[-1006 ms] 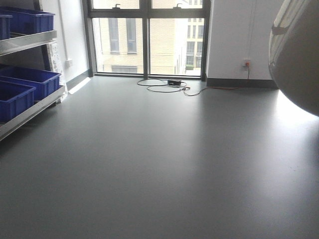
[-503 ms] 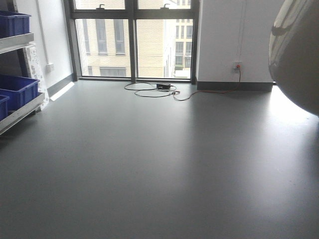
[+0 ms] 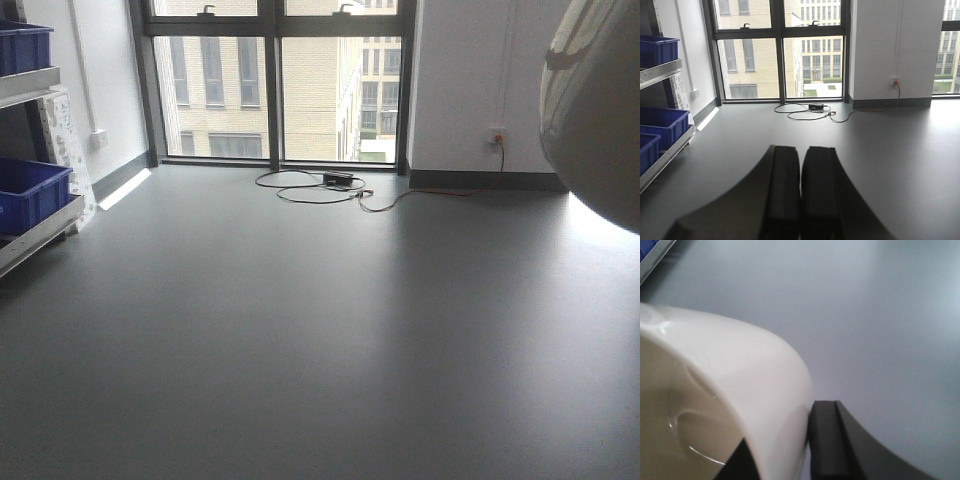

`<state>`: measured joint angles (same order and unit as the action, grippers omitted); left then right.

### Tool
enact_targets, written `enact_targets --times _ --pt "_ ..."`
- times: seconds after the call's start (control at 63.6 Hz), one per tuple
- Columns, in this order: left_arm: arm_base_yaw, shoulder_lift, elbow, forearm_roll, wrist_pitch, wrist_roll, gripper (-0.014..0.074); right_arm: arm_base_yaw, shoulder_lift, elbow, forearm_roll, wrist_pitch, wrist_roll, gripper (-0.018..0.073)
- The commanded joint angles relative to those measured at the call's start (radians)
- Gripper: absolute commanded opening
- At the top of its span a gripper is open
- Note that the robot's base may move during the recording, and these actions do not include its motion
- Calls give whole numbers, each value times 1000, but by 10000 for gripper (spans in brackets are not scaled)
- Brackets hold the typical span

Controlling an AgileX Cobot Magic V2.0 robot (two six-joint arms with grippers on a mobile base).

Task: Move white bin to right shelf second layer
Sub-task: 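Continue driving toward the windows with the bin held, then turn the base toward the rack of blue crates near the window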

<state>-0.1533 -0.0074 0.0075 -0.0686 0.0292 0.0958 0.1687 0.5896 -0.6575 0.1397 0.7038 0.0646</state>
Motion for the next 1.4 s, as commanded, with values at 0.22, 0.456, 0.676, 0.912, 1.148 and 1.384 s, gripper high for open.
enact_targets --times 0.22,0.456,0.676,0.912,1.148,1.384 --pt "-3 -17 33 -6 -90 -7 85 -2 -2 -33 12 -91 -3 56" --pt "-3 -17 33 -6 -90 -7 85 -2 -2 -33 12 -91 -3 56" --pt "-3 -17 33 -6 -90 -7 85 -2 -2 -33 12 -91 -3 56" --pt "-3 -17 33 -6 -90 -7 85 -2 -2 -33 12 -91 -3 56" --pt "-3 -17 33 -6 -90 -7 85 -2 -2 -33 12 -91 -3 56" --pt "-3 -17 33 -6 -90 -7 85 -2 -2 -33 12 -90 -3 56"
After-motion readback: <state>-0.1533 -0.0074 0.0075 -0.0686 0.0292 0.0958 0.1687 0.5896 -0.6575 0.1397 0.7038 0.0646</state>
